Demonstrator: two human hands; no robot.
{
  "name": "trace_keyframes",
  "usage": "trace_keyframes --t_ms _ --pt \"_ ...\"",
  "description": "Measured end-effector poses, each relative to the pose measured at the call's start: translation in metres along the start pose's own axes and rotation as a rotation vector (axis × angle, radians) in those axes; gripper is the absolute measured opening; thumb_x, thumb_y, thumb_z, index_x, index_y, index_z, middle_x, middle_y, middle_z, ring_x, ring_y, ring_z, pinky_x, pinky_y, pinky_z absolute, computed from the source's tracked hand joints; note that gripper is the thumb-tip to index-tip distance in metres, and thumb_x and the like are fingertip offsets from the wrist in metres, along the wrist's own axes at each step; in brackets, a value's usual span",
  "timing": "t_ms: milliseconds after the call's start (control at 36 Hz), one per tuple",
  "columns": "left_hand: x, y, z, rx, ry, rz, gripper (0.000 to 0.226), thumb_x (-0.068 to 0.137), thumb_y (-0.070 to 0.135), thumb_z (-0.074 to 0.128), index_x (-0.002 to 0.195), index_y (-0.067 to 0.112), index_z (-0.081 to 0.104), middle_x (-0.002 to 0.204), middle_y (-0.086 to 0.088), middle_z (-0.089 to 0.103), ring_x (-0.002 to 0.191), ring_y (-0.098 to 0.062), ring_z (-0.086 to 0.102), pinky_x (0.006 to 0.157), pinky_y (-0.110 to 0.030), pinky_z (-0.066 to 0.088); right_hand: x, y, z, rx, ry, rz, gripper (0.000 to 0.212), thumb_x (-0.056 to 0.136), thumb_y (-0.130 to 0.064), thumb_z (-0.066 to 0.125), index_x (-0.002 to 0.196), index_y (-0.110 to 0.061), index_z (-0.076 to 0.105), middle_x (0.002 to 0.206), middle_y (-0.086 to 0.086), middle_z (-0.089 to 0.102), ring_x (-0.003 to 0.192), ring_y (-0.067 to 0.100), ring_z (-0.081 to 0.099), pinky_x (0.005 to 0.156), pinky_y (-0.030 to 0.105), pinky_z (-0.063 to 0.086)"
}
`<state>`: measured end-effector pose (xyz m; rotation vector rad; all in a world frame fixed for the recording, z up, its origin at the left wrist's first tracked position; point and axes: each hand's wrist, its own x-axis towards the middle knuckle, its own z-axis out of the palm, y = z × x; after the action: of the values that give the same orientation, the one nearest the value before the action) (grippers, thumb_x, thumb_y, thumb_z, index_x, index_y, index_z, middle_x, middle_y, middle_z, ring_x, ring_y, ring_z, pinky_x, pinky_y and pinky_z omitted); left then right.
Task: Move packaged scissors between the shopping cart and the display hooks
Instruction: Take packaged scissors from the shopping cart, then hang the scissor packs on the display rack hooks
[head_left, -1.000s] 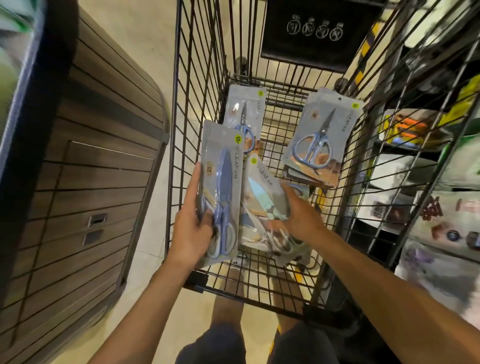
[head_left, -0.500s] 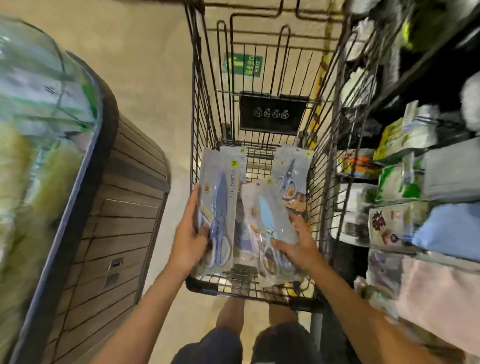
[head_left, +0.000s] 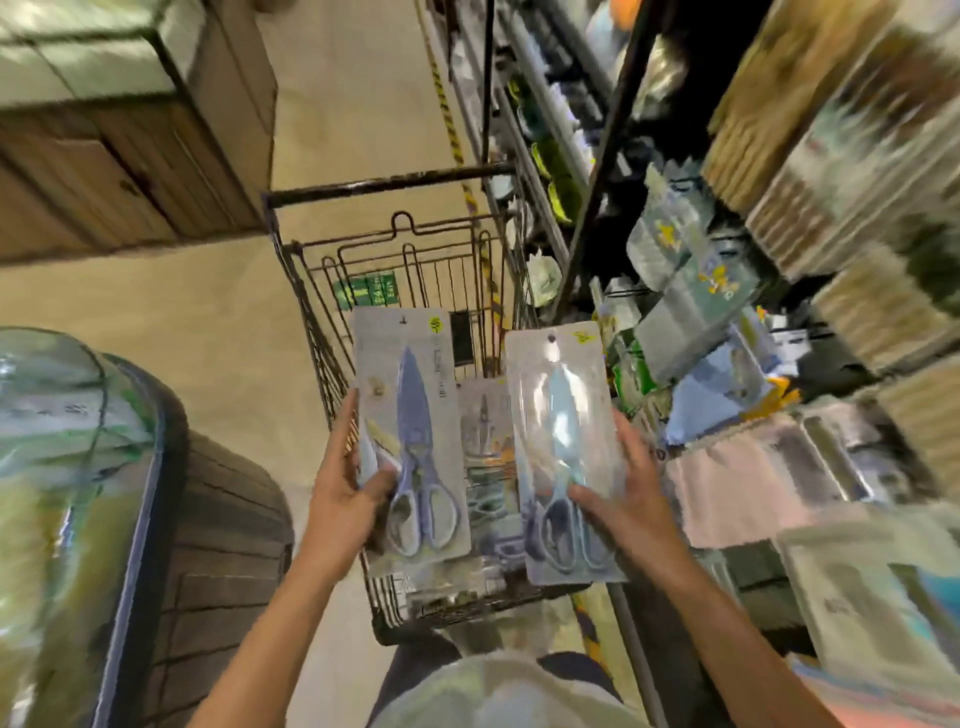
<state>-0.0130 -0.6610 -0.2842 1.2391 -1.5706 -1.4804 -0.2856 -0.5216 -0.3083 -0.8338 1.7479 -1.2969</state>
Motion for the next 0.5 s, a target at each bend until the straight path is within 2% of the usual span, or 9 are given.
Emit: trace_keyframes --t_ms 28,83,111,167,250,306,361,444,500 --pt "-0.005 0.007 0.004 0.010 -0.022 0.036 0.094 0.096 -0.007 0.059 0.151 0.060 0.024 0.159 0.026 0.035 0.133 -0.009 0.054 0.105 -0.048 0.051 -0.010 -0.003 -0.006 0.012 0.027 -0.020 0.089 0.080 -0.008 0.081 0.144 -0.048 0.034 0.130 -0.042 0.052 0.120 -0.010 0.056 0.088 0.011 0.052" --pt "-0.013 0.019 0.013 0.027 -0.055 0.094 0.093 0.097 -0.006 0.060 0.151 0.060 0.023 0.149 0.042 0.037 0.120 0.008 0.057 0.095 -0.029 0.054 -0.030 -0.007 -0.015 0.051 0.096 -0.059 0.090 0.081 -0.005 0.081 0.145 -0.048 0.036 0.139 -0.028 0.053 0.122 -0.003 0.058 0.086 0.012 0.052" --pt "-0.019 0.024 0.018 0.029 -0.075 0.114 0.092 0.097 -0.005 0.060 0.151 0.060 0.023 0.146 0.042 0.039 0.115 0.009 0.060 0.092 -0.026 0.054 -0.041 -0.009 -0.019 0.073 0.134 -0.078 0.089 0.080 -0.002 0.081 0.143 -0.048 0.038 0.140 -0.023 0.053 0.121 -0.005 0.057 0.085 0.009 0.051" --pt "-0.032 0.032 0.029 0.029 -0.116 0.142 0.092 0.097 -0.003 0.060 0.151 0.061 0.023 0.150 0.029 0.044 0.119 -0.001 0.062 0.095 -0.032 0.056 -0.064 -0.011 -0.027 0.114 0.214 -0.115 0.087 0.079 0.003 0.079 0.140 -0.044 0.039 0.141 -0.020 0.050 0.120 -0.012 0.054 0.085 0.005 0.048" --pt "-0.057 0.045 0.048 0.014 -0.167 0.161 0.092 0.097 -0.004 0.060 0.148 0.065 0.025 0.161 0.020 0.033 0.134 -0.005 0.050 0.092 -0.020 0.054 -0.105 -0.011 -0.041 0.175 0.275 -0.158 0.086 0.081 0.005 0.076 0.143 -0.040 0.039 0.139 -0.029 0.053 0.125 -0.009 0.053 0.096 0.013 0.049" --pt "-0.075 0.051 0.060 0.014 -0.212 0.183 0.089 0.098 0.000 0.060 0.147 0.067 0.025 0.164 0.024 0.026 0.144 -0.005 0.036 0.106 -0.029 0.048 -0.133 -0.006 -0.053 0.190 0.294 -0.164 0.087 0.082 0.005 0.075 0.148 -0.037 0.036 0.140 -0.029 0.053 0.130 -0.003 0.052 0.102 0.021 0.049" --pt "-0.095 0.058 0.071 0.015 -0.283 0.226 0.087 0.099 0.002 0.060 0.150 0.063 0.024 0.161 0.030 0.027 0.147 -0.003 0.034 0.115 -0.037 0.040 -0.159 -0.005 -0.062 0.189 0.330 -0.181 0.088 0.084 0.004 0.074 0.152 -0.033 0.033 0.146 -0.022 0.051 0.133 0.001 0.051 0.103 0.022 0.049" --pt "-0.125 0.067 0.085 -0.014 -0.345 0.229 0.089 0.098 -0.005 0.058 0.152 0.057 0.025 0.157 0.031 0.035 0.140 0.001 0.044 0.112 -0.038 0.047 -0.196 -0.007 -0.073 0.163 0.381 -0.196 0.089 0.084 -0.001 0.077 0.152 -0.038 0.032 0.148 -0.018 0.050 0.131 0.004 0.053 0.099 0.023 0.052" --pt "-0.143 0.074 0.095 -0.021 -0.377 0.228 0.092 0.096 -0.007 0.059 0.150 0.061 0.027 0.158 0.023 0.039 0.135 -0.001 0.052 0.107 -0.044 0.051 -0.224 -0.010 -0.078 0.170 0.428 -0.197 0.090 0.084 -0.001 0.077 0.150 -0.041 0.032 0.145 -0.021 0.052 0.129 0.002 0.055 0.098 0.023 0.053"
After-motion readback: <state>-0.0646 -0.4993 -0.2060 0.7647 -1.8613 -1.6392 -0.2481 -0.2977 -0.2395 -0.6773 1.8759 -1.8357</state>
